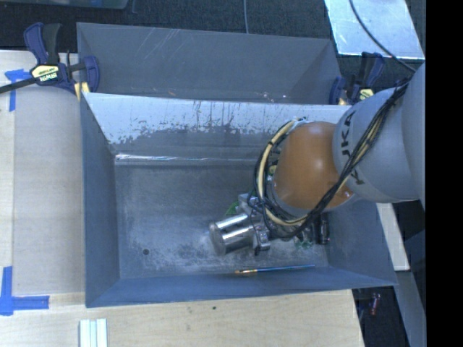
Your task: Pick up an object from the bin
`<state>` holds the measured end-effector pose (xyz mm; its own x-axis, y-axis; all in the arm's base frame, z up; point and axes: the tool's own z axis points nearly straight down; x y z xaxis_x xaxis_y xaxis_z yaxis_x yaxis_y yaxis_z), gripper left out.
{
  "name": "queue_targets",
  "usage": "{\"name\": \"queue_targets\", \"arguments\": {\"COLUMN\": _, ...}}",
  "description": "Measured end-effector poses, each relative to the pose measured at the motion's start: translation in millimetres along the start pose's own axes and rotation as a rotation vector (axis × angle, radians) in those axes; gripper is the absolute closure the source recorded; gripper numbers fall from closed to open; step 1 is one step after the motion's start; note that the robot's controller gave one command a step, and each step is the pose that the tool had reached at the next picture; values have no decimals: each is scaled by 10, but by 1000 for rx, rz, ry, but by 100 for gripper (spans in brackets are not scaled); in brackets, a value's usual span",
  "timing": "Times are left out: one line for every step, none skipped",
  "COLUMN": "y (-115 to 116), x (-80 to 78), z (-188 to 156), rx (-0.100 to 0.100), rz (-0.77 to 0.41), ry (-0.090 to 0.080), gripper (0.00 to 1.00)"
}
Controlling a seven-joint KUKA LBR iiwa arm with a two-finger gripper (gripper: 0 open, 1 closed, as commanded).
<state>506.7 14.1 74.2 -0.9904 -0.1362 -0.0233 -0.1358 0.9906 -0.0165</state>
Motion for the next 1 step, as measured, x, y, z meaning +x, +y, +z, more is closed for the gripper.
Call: {"name": "queue_targets", "arguments": {"y": 0, "x": -1, "z": 0, "rx": 0, "rz": 0, "ry": 0, "gripper": 100}}
